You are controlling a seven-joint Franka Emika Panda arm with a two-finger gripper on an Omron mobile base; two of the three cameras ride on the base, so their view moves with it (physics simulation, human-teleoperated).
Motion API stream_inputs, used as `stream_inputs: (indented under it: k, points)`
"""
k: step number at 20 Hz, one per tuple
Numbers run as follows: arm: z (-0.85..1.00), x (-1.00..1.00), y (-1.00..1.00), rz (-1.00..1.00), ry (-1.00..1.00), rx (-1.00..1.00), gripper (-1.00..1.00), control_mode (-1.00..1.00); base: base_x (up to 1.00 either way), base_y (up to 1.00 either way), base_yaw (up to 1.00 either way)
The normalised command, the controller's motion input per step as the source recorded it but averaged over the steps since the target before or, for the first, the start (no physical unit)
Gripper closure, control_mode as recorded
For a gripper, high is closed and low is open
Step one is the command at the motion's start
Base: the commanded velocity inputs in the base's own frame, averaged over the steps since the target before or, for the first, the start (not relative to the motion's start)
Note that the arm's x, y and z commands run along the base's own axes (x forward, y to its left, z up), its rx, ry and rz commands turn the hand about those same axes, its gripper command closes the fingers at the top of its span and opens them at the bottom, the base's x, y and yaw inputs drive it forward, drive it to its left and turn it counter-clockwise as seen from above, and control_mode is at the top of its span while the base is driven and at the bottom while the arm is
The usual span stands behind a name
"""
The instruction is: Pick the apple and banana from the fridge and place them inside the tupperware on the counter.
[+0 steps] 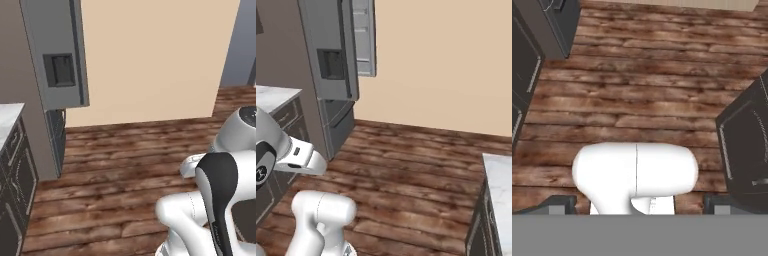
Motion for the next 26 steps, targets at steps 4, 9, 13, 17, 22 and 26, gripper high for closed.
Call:
stream_inputs:
  k: [4, 9, 13, 17, 22, 26]
  points:
    - [0.00, 0.00, 0.00, 0.00, 0.00, 0.00, -1.00, 1.00, 1.00, -0.44, -0.02]
    - [0.00, 0.00, 0.00, 0.00, 0.00, 0.00, -1.00, 1.00, 1.00, -0.47, 0.00]
    - [0.00, 0.00, 0.00, 0.00, 0.00, 0.00, -1.00, 1.00, 1.00, -0.57, 0.00]
    - [0.00, 0.00, 0.00, 0.00, 0.00, 0.00, -1.00, 1.00, 1.00, -0.59, 0.00]
    - [0.00, 0.00, 0.00, 0.00, 0.00, 0.00, -1.00, 1.00, 1.00, -0.52, 0.04]
    - [0.00, 0.00, 0.00, 0.00, 0.00, 0.00, -1.00, 1.00, 1.00, -0.47, 0.28]
